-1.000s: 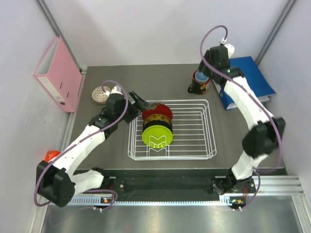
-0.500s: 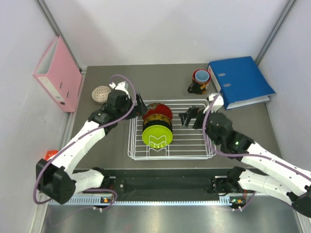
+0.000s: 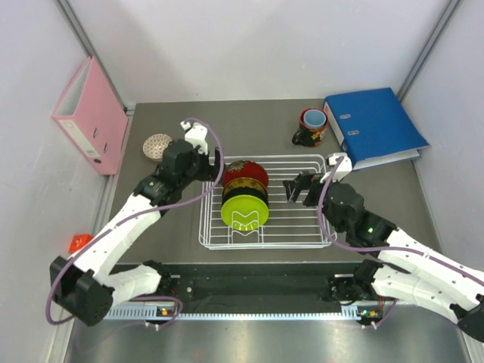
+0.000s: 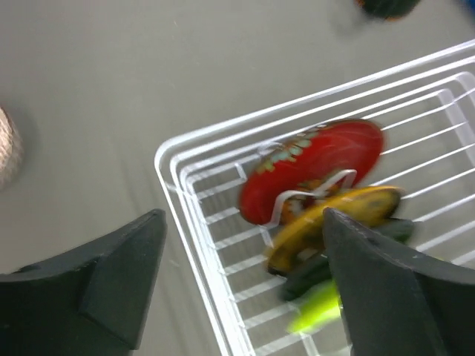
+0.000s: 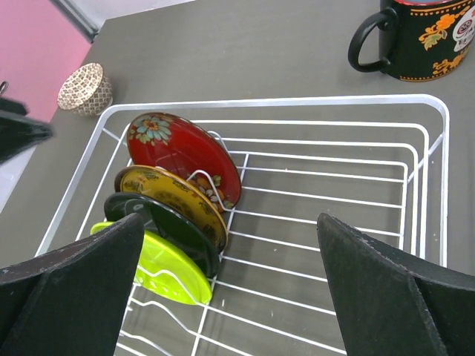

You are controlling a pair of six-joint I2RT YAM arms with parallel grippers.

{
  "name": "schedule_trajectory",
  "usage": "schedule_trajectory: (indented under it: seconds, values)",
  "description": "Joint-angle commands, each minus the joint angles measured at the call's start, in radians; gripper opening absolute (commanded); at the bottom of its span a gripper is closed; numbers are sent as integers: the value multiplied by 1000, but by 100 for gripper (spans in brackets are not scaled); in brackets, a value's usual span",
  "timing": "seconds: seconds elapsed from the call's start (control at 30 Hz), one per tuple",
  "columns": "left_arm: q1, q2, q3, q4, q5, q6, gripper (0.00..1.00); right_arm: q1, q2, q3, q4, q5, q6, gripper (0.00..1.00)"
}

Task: Unload the mixed dishes from the dish rack
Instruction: Pick up the plate from the dish rack.

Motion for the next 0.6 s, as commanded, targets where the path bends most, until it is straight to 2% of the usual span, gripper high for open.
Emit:
schedule_trajectory:
  seconds: [0.0, 0.07, 0.13, 0.23, 0.37, 0.57]
  values:
    - [-7, 87, 10, 153, 21, 241, 84, 8, 6, 33, 57, 4, -22, 100]
    - [-9, 102, -30, 224, 36, 301, 78, 8, 6, 35, 59, 0, -31, 100]
    - [-7, 116, -49, 247, 26, 333, 79, 8, 2, 40, 57, 0, -39, 100]
    - [-7, 108, -93, 273, 28, 338, 79, 8, -11, 38, 56, -1, -44, 100]
    - [-7, 78, -188, 440, 19, 335, 77, 8, -27, 9, 57, -9, -33, 100]
    - [-7, 113, -227, 491, 20, 333, 75, 8, -47, -8, 57, -15, -27, 100]
